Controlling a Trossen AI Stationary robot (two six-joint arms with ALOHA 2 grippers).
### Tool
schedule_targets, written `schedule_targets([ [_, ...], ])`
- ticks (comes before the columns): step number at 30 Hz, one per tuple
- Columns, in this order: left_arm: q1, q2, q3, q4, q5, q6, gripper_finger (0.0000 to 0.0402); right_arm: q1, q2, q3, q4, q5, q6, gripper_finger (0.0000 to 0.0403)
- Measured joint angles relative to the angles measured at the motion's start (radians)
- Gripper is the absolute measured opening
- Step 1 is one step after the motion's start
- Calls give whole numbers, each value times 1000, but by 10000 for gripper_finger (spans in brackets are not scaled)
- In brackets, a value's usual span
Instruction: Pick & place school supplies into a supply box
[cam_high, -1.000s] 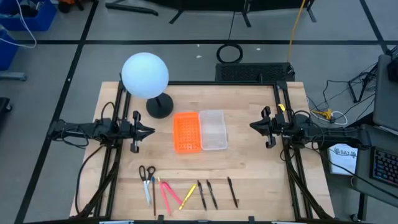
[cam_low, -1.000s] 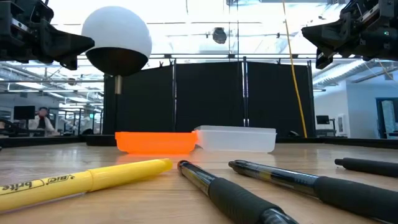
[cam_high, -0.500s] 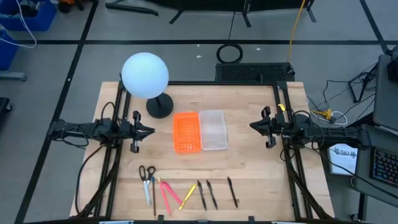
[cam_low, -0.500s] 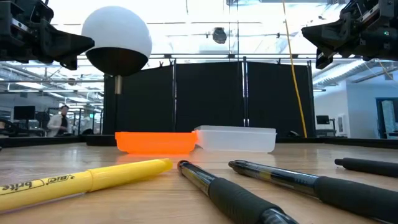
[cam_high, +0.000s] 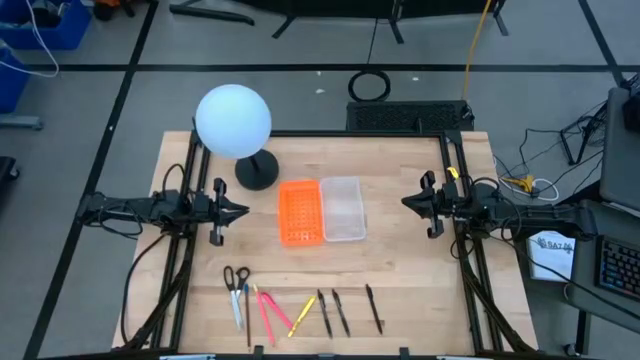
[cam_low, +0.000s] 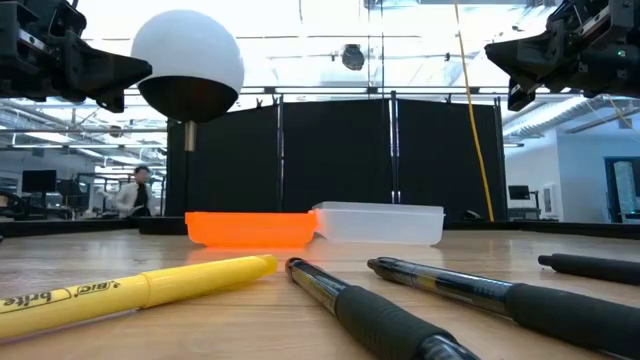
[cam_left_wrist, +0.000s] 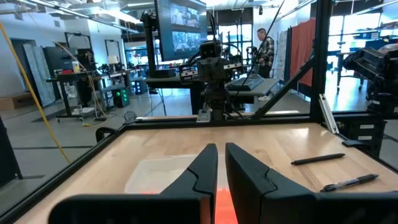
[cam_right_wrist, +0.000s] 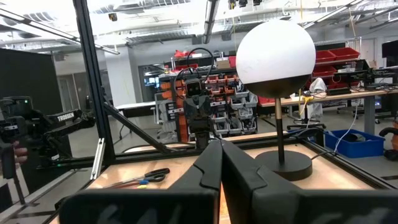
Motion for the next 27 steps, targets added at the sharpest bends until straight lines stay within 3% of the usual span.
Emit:
schedule_targets([
  [7, 0, 0, 0, 0, 10, -68, 42, 0, 0, 0, 0, 0, 0, 0],
  [11, 0, 0, 0, 11, 26, -265, 42, 0, 0, 0, 0, 0, 0, 0],
  [14, 0, 0, 0, 7, 26, -526, 42, 0, 0, 0, 0, 0, 0, 0],
  [16, 0, 0, 0, -29, 19, -593, 42, 0, 0, 0, 0, 0, 0, 0],
  [23, 0, 1, 0, -53, -177, -476, 42, 0, 0, 0, 0, 0, 0, 0],
  [27, 0, 2, 1, -67, -171, -429, 42, 0, 0, 0, 7, 0, 0, 0],
])
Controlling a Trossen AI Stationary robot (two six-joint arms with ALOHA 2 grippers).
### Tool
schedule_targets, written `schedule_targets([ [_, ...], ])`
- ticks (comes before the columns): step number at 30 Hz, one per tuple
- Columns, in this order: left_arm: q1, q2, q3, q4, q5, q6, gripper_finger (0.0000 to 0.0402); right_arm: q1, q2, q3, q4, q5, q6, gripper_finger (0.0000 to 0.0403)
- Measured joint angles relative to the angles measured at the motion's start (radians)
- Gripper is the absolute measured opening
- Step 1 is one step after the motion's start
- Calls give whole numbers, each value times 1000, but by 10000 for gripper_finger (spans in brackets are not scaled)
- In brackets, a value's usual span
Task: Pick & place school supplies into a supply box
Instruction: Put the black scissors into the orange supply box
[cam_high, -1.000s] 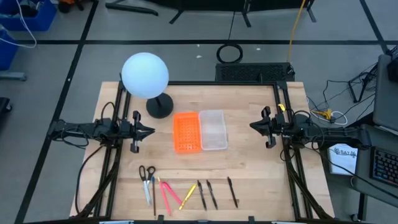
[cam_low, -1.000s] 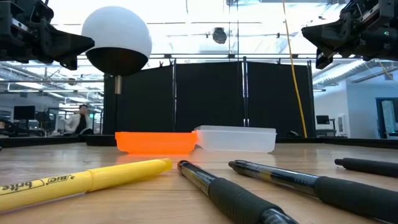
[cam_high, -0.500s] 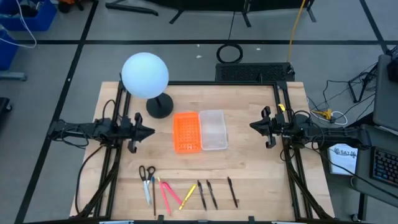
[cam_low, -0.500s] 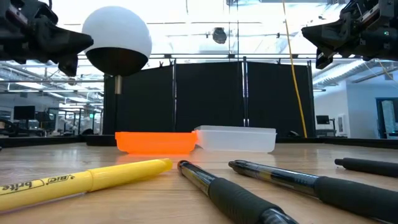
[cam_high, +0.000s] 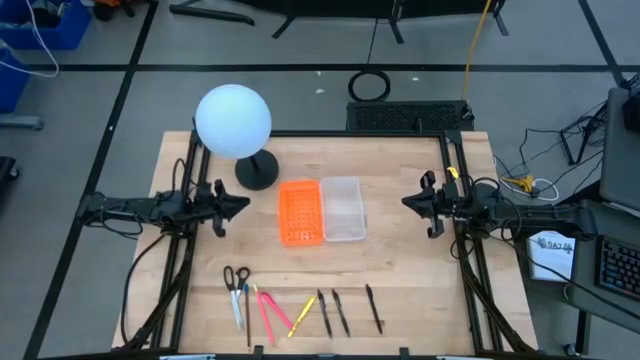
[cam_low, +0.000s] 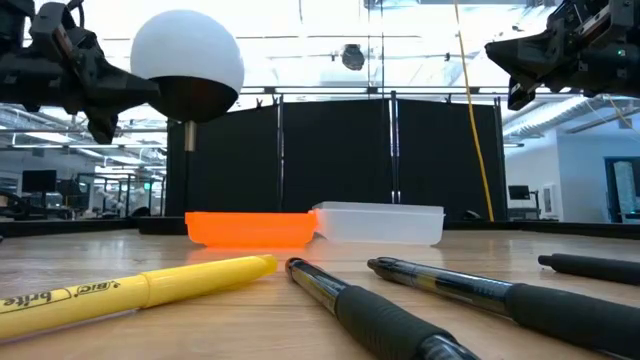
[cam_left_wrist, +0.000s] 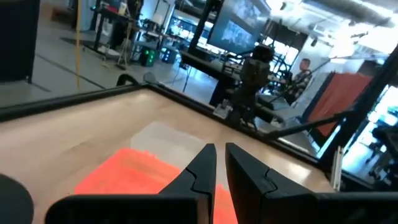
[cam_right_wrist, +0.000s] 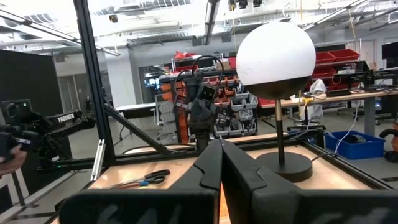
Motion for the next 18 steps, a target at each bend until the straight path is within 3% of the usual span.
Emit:
schedule_targets([
  [5, -2, 4, 6, 155, 43, 95, 42, 0, 0, 0, 8, 0, 0, 0],
  [7, -15, 22, 52, 124, 38, 81, 42, 0, 0, 0, 7, 0, 0, 0],
  [11, -92, 144, 220, -120, -60, -14, 35, 0, 1, 0, 0, 0, 0, 0],
  [15, -192, 395, 433, -394, -160, -184, 7, 0, 1, 0, 0, 0, 0, 0],
  [18, -256, 607, 611, -614, -186, -364, 7, 0, 1, 0, 0, 0, 0, 0],
])
